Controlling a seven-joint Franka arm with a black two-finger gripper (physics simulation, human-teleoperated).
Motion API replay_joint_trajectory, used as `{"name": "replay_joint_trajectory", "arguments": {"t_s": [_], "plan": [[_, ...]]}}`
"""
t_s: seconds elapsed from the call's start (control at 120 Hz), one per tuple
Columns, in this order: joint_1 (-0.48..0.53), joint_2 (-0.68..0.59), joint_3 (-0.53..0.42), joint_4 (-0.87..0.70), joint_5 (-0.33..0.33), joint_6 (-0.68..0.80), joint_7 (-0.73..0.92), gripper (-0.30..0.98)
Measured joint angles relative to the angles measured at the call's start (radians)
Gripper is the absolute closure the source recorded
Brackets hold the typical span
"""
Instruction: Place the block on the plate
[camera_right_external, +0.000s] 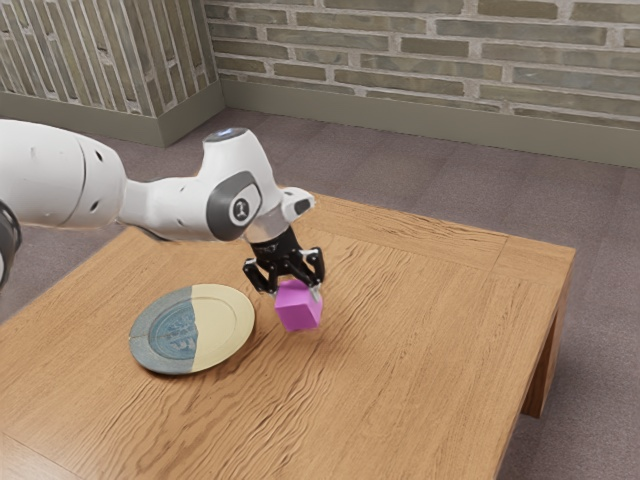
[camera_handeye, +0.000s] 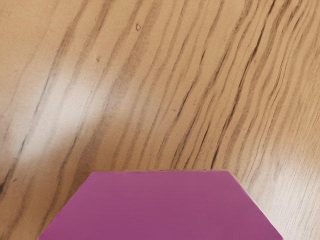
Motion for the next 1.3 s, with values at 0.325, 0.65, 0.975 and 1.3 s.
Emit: {"name": "replay_joint_trajectory", "arguments": {"t_s": [0.325,0.65,0.975,1.3], "plan": [[0.089,-0.055,0.044,0.0,0.055,-0.055,0.018,0.29],[0.174,-0.022,0.091,-0.007,0.09,-0.15,0.031,0.28],[0.186,-0.004,0.104,-0.015,0.089,-0.192,0.043,0.15],[0.153,-0.084,0.078,0.002,0.103,-0.224,0.077,0.03]]}}
